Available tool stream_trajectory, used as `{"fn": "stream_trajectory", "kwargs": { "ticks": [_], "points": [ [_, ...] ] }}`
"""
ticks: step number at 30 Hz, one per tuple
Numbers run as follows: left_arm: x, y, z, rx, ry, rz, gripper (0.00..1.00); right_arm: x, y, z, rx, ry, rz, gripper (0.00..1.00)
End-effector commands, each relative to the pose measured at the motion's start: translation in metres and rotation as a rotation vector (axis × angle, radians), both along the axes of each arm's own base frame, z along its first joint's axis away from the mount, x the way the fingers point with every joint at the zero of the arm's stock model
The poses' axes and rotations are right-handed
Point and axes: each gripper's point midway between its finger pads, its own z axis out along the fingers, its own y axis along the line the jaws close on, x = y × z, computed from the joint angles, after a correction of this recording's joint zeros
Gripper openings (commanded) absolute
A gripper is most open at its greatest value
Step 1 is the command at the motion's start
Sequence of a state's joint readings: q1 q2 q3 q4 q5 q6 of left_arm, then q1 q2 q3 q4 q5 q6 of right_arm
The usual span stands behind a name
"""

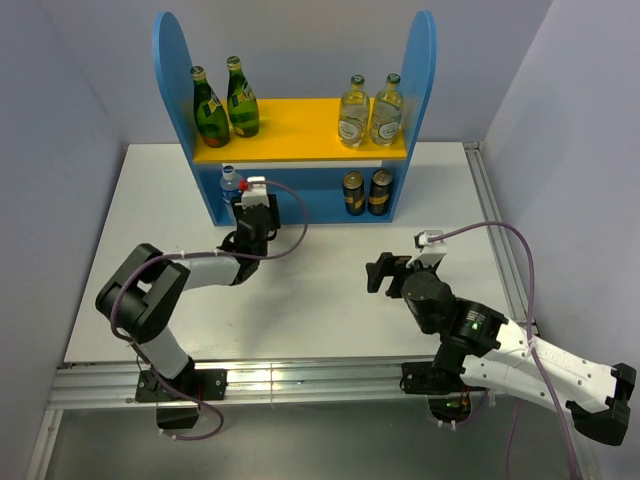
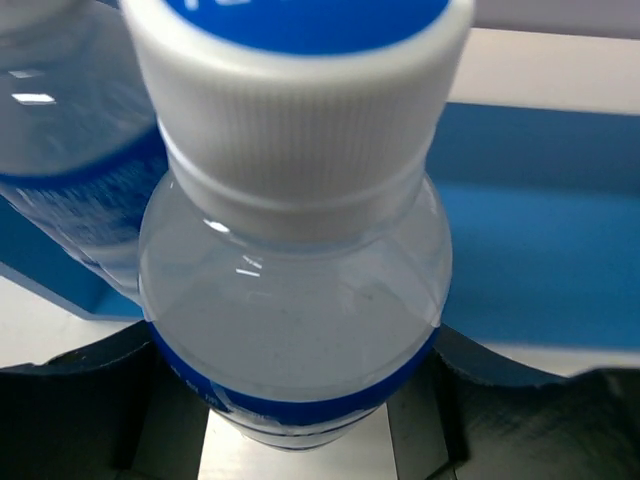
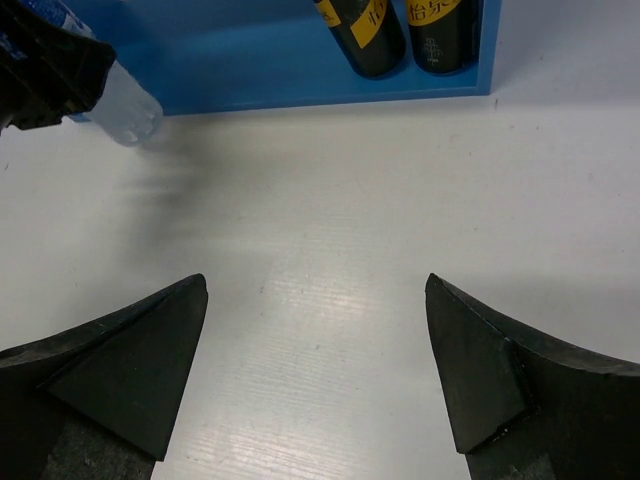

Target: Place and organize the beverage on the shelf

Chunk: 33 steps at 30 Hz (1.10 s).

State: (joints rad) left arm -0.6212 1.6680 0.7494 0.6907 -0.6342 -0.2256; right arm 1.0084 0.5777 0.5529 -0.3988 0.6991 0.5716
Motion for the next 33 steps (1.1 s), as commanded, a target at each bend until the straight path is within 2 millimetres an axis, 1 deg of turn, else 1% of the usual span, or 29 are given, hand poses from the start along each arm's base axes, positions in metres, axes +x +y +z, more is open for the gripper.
{"fn": "stream_trajectory", "kwargs": {
  "ticks": [1, 2, 3, 4, 5, 7, 8, 10, 12, 13, 15, 16, 17, 18, 19, 20, 22, 28, 30, 31, 32, 33],
  "points": [
    [0.036, -0.001, 0.064, -0.165, -0.187, 0.019, 0.0, 0.002, 0.0, 0.005, 0.01, -0.015, -0.017, 0.96],
    [0.043, -0.001, 0.058, -0.159, -0.173, 0.018, 0.0, 0.002, 0.0, 0.005, 0.012, -0.015, -0.017, 0.96],
    [0.049, 0.005, 0.056, -0.166, -0.167, 0.035, 0.0, 0.002, 0.0, 0.005, 0.012, -0.015, -0.016, 0.96],
    [0.056, 0.005, 0.058, -0.174, -0.169, 0.037, 0.0, 0.002, 0.0, 0.005, 0.012, -0.015, -0.014, 0.96],
    [0.06, 0.006, 0.052, -0.171, -0.157, 0.04, 0.0, 0.003, 0.0, 0.005, 0.012, -0.016, -0.015, 0.96],
    [0.067, 0.011, 0.053, -0.185, -0.163, 0.053, 0.0, 0.003, 0.0, 0.005, 0.01, -0.015, -0.018, 0.96],
    [0.07, 0.012, 0.048, -0.184, -0.155, 0.059, 0.0, 0.003, 0.001, 0.004, 0.006, -0.013, -0.017, 0.96],
    [0.075, 0.015, 0.05, -0.192, -0.162, 0.066, 0.0, 0.003, 0.001, 0.003, 0.003, -0.011, -0.017, 0.96],
    [0.081, 0.018, 0.043, -0.182, -0.142, 0.079, 0.0, 0.003, 0.001, 0.003, 0.0, -0.011, -0.02, 0.96],
    [0.085, 0.018, 0.044, -0.185, -0.143, 0.08, 0.0, 0.004, 0.001, 0.002, -0.002, -0.01, -0.019, 0.96],
    [0.087, 0.019, 0.038, -0.175, -0.127, 0.081, 0.0, 0.004, 0.0, 0.003, -0.003, -0.011, -0.022, 0.96],
    [0.089, 0.019, 0.04, -0.175, -0.128, 0.081, 0.02, 0.004, 0.0, 0.003, -0.003, -0.01, -0.024, 0.96],
    [0.09, 0.019, 0.038, -0.17, -0.124, 0.082, 0.07, 0.004, 0.0, 0.003, -0.002, -0.011, -0.024, 0.96],
    [0.09, 0.019, 0.037, -0.165, -0.122, 0.079, 0.25, 0.004, 0.001, 0.003, -0.003, -0.009, -0.021, 0.96],
    [0.09, 0.019, 0.038, -0.167, -0.129, 0.078, 0.39, 0.004, 0.001, 0.002, -0.004, -0.008, -0.02, 0.96],
    [0.09, 0.019, 0.039, -0.164, -0.13, 0.076, 0.64, 0.004, 0.001, 0.002, -0.005, -0.008, -0.021, 0.96],
    [0.09, 0.019, 0.04, -0.163, -0.132, 0.073, 0.98, 0.004, 0.002, 0.001, -0.007, -0.005, -0.018, 0.96],
    [0.086, 0.021, 0.042, -0.168, -0.131, 0.075, 0.99, 0.004, 0.001, 0.001, -0.006, -0.006, -0.02, 0.96],
    [0.082, 0.019, 0.049, -0.184, -0.138, 0.062, 0.99, 0.004, 0.001, 0.001, -0.006, -0.006, -0.02, 0.96],
    [0.079, 0.02, 0.046, -0.181, -0.13, 0.063, 0.99, 0.004, 0.001, 0.001, -0.005, -0.006, -0.02, 0.96],
    [0.075, 0.018, 0.052, -0.187, -0.138, 0.053, 0.99, 0.004, 0.0, 0.001, -0.008, -0.006, -0.022, 0.96],
    [0.072, 0.015, 0.052, -0.185, -0.131, 0.043, 0.99, 0.004, 0.001, 0.001, -0.005, -0.006, -0.022, 0.96]
  ]
}}
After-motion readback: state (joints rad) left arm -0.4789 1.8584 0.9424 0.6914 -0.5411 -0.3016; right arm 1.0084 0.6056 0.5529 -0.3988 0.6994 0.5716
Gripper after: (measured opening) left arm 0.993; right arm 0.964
